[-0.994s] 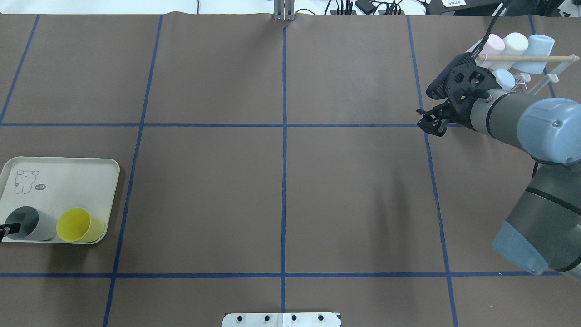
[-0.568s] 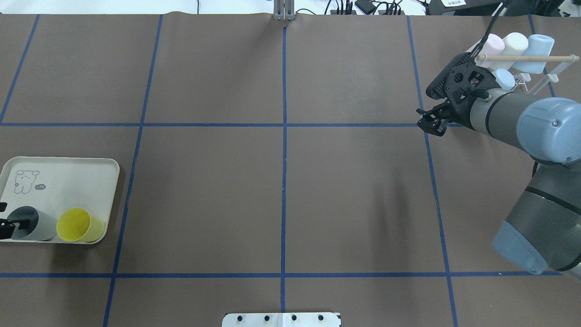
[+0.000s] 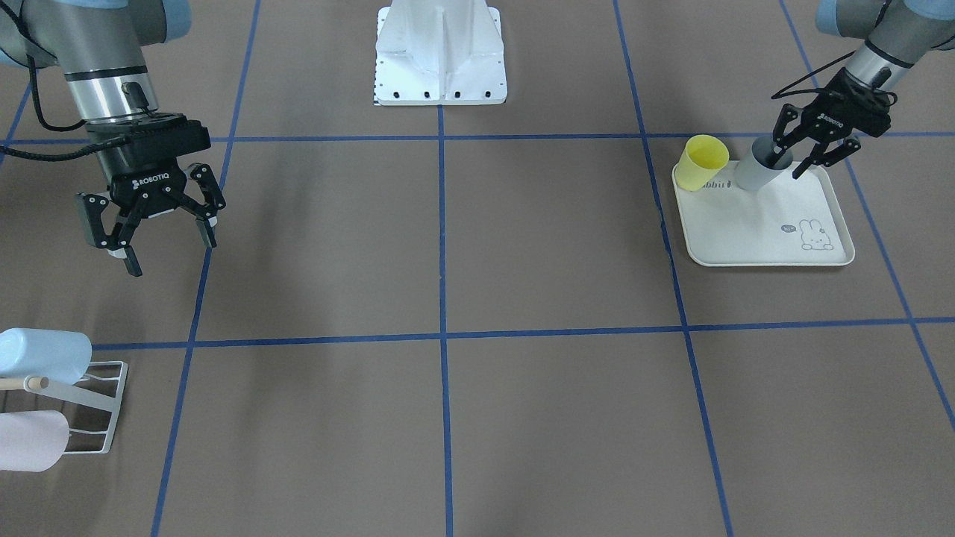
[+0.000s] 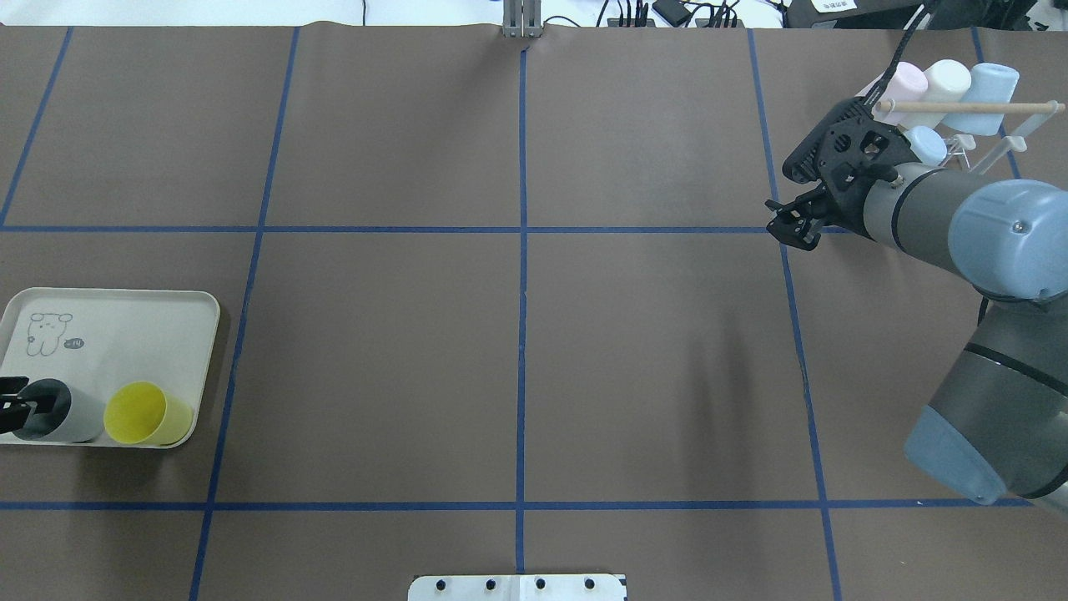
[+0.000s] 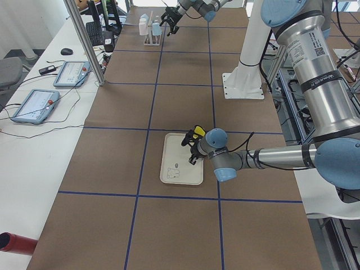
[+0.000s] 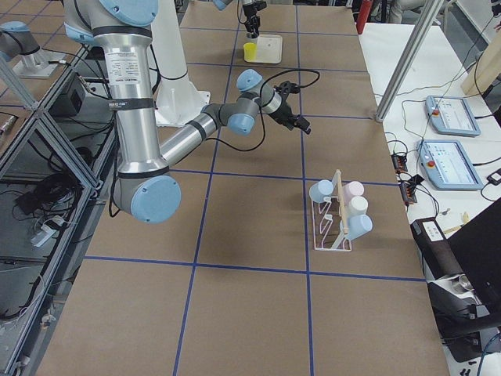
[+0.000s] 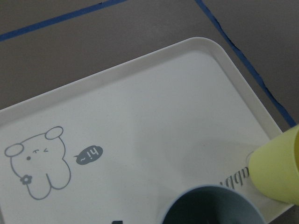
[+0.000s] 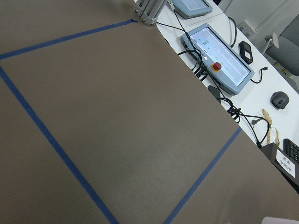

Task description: Transfer IKEA cup to right arm and place on rack

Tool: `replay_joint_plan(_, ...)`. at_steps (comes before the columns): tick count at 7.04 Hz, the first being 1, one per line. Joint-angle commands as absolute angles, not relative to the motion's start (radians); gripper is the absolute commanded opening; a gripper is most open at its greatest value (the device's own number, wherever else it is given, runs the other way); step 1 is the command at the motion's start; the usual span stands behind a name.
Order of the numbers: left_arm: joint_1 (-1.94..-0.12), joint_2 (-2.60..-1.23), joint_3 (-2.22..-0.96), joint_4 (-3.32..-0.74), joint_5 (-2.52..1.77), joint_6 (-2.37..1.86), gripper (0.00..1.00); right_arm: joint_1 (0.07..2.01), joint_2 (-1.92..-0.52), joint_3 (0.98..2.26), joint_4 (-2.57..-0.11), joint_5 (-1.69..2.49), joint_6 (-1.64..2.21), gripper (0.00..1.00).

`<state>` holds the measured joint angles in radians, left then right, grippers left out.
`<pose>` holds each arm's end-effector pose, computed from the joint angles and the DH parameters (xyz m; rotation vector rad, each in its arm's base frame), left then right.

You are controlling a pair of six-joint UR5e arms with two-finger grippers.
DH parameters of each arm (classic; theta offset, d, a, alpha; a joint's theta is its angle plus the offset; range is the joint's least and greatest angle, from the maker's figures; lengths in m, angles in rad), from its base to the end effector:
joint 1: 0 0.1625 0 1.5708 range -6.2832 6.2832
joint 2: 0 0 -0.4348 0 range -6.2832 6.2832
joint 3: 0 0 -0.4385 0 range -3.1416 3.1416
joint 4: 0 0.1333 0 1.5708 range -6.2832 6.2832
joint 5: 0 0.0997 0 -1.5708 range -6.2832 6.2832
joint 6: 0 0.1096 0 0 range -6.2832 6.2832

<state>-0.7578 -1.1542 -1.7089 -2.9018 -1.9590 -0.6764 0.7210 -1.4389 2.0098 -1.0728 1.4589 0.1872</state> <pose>0.2152 -0.3301 0.6443 0.5272 0.9655 0.3268 -0.3318 -0.4853 0.3216 0.9907 -0.4474 -0.5374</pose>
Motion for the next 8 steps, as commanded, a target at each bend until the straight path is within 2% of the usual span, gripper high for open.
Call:
replay_joint_plan(1, -0.761, -1.158, -1.707, -2.919, -1.960, -0.678, 0.13, 0.721, -1.439, 2.010, -1.072, 1.459, 0.187, 1.00)
replay_joint_plan(3, -0.764, -1.151, -1.716, -2.921, -1.970, -0.678, 0.00, 0.721, -1.439, 2.011, -1.072, 1.459, 0.189, 1.00)
replay_joint_plan(5, -0.773, -1.150, -1.718, -2.919, -1.974, -0.676, 0.00, 0.721, -1.439, 2.010, -1.072, 1.460, 0.190, 1.00)
replay_joint_plan(7, -0.915, -1.172, -1.738, -2.904, -2.078, -0.676, 0.00, 0.718, -1.437, 2.002, -1.036, 1.459, 0.236, 1.00)
replay_joint_plan(8, -0.967, -1.228, -1.753, -2.890, -2.121, -0.695, 0.00, 0.712, -1.436, 1.994, -1.002, 1.457, 0.241, 1.00)
